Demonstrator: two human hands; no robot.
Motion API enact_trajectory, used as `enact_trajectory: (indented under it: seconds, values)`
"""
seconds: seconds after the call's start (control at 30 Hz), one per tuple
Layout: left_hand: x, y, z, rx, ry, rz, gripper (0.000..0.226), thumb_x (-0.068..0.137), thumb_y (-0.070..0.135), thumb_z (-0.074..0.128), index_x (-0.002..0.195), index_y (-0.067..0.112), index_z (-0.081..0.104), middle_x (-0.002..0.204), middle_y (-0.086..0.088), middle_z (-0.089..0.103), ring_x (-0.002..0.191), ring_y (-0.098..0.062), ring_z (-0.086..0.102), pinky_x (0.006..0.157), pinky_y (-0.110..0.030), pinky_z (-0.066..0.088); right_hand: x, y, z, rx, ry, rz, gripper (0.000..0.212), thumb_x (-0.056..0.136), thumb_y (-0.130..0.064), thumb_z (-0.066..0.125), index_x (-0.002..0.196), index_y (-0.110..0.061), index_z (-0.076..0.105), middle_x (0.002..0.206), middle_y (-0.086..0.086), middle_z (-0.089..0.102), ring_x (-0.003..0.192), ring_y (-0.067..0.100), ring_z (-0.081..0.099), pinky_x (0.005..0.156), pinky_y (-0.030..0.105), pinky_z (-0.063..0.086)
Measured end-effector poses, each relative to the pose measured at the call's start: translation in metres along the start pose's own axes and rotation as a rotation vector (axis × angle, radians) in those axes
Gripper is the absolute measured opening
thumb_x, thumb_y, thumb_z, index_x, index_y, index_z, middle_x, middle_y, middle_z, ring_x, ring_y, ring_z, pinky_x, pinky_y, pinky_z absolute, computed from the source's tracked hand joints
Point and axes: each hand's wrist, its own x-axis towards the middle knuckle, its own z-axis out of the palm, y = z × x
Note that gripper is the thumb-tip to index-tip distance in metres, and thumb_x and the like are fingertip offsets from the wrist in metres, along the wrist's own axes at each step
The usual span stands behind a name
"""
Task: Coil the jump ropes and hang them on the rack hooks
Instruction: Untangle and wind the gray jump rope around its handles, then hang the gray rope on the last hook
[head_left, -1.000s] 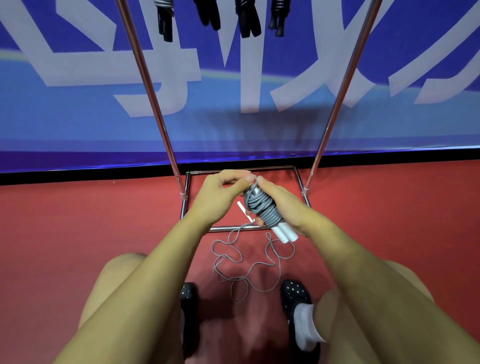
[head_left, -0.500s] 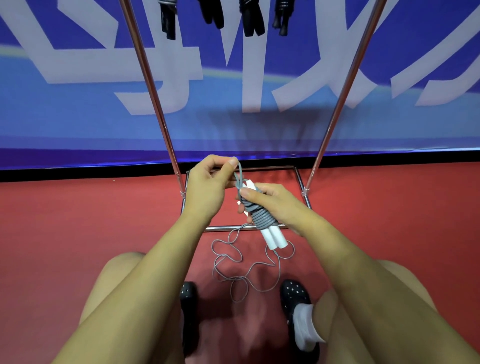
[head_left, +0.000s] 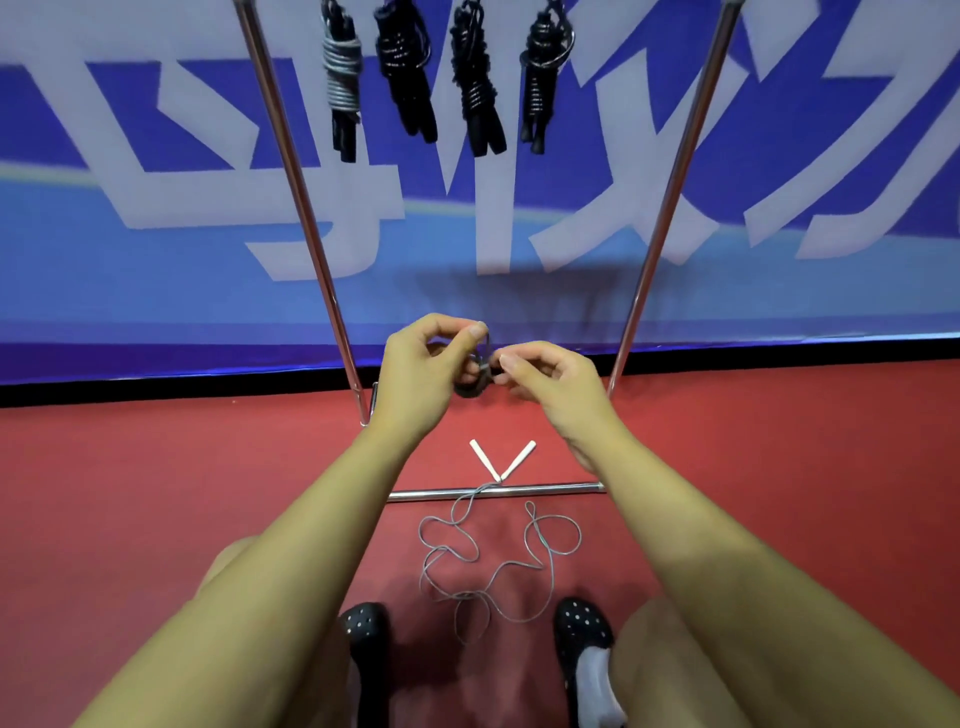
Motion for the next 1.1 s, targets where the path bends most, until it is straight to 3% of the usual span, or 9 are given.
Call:
enact_trajectory:
  seconds: [0.1, 0.23, 0.37, 0.47, 0.63, 0.77, 0.87, 0.97, 1.1]
  values:
    - [0.006, 0.033, 0.005, 0.02, -0.023, 0.046, 0.011, 0.094, 0.022, 0.073, 0.085, 0.016, 0.075, 0.066, 0.006, 0.068, 0.058, -0.009, 0.06, 0.063, -0.027, 0.053, 0.003, -0.027, -0.003, 0.042, 0.052, -0.017, 0.016, 0.096, -0.015, 0.071, 0.108, -0.025, 0.072, 0.097, -0.002, 0.077, 0.087, 0.007, 0.07, 0.088, 0.029, 0.055]
    - [0.014, 0.081, 0.012, 0.067, -0.069, 0.112, 0.013, 0.094, 0.021, 0.073, 0.084, 0.014, 0.075, 0.069, 0.014, 0.069, 0.057, -0.002, 0.057, 0.06, -0.016, 0.046, 0.007, -0.069, -0.013, 0.0, 0.052, -0.083, 0.007, 0.096, -0.016, 0.07, 0.094, -0.02, 0.076, 0.086, -0.009, 0.075, 0.081, 0.003, 0.066, 0.08, 0.024, 0.053]
    - [0.031, 0.122, 0.028, 0.042, -0.058, 0.136, 0.02, 0.093, 0.026, 0.074, 0.089, 0.007, 0.077, 0.075, 0.0, 0.069, 0.062, -0.003, 0.055, 0.065, -0.02, 0.048, 0.016, -0.11, -0.03, 0.054, 0.054, -0.082, 0.007, 0.096, -0.019, 0.071, 0.092, -0.016, 0.076, 0.084, -0.001, 0.074, 0.083, 0.012, 0.067, 0.084, 0.033, 0.056]
    - [0.05, 0.148, 0.046, -0.043, -0.068, 0.109, 0.025, 0.096, 0.034, 0.07, 0.091, 0.011, 0.078, 0.088, -0.018, 0.071, 0.075, -0.011, 0.059, 0.076, -0.032, 0.052, 0.032, -0.143, -0.046, 0.084, 0.133, -0.113, 0.007, 0.096, -0.017, 0.071, 0.095, -0.011, 0.075, 0.078, -0.004, 0.073, 0.076, 0.007, 0.067, 0.076, 0.024, 0.056]
    - [0.087, 0.177, 0.083, -0.201, -0.052, 0.019, 0.027, 0.096, 0.037, 0.07, 0.096, 0.011, 0.078, 0.095, -0.007, 0.077, 0.087, -0.012, 0.068, 0.092, -0.041, 0.056, 0.078, -0.191, -0.071, 0.11, 0.268, -0.172, 0.014, 0.096, -0.016, 0.071, 0.102, -0.004, 0.075, 0.088, 0.004, 0.077, 0.082, 0.013, 0.072, 0.08, 0.029, 0.06]
    - [0.129, 0.198, 0.112, -0.314, 0.016, -0.024, 0.024, 0.095, 0.031, 0.071, 0.094, 0.008, 0.078, 0.093, -0.015, 0.075, 0.08, -0.013, 0.063, 0.076, -0.035, 0.055, 0.125, -0.216, -0.086, 0.049, 0.353, -0.222, 0.011, 0.096, -0.019, 0.072, 0.099, -0.01, 0.077, 0.089, 0.001, 0.077, 0.078, 0.005, 0.071, 0.073, 0.021, 0.056]
    - [0.169, 0.21, 0.128, -0.329, 0.058, -0.021, 0.023, 0.094, 0.027, 0.071, 0.093, 0.005, 0.078, 0.079, -0.003, 0.07, 0.064, -0.005, 0.057, 0.059, -0.018, 0.047, 0.168, -0.224, -0.097, 0.032, 0.397, -0.245, 0.01, 0.095, -0.022, 0.073, 0.097, -0.013, 0.078, 0.091, 0.001, 0.078, 0.087, 0.014, 0.073, 0.083, 0.032, 0.061]
    - [0.208, 0.215, 0.143, -0.332, 0.077, -0.024, 0.02, 0.093, 0.028, 0.072, 0.089, 0.009, 0.078, 0.076, 0.001, 0.072, 0.064, -0.006, 0.06, 0.063, -0.021, 0.048, 0.209, -0.228, -0.106, 0.009, 0.429, -0.258, 0.012, 0.094, -0.027, 0.074, 0.098, -0.016, 0.079, 0.092, 0.0, 0.079, 0.094, 0.018, 0.074, 0.091, 0.041, 0.06]
    - [0.252, 0.215, 0.156, -0.339, 0.128, -0.046, 0.017, 0.092, 0.026, 0.073, 0.085, 0.011, 0.078, 0.064, 0.008, 0.068, 0.057, -0.002, 0.058, 0.062, -0.023, 0.046, 0.259, -0.229, -0.113, -0.011, 0.459, -0.256, 0.014, 0.094, -0.029, 0.073, 0.097, -0.017, 0.08, 0.092, -0.004, 0.079, 0.093, 0.014, 0.074, 0.089, 0.039, 0.06]
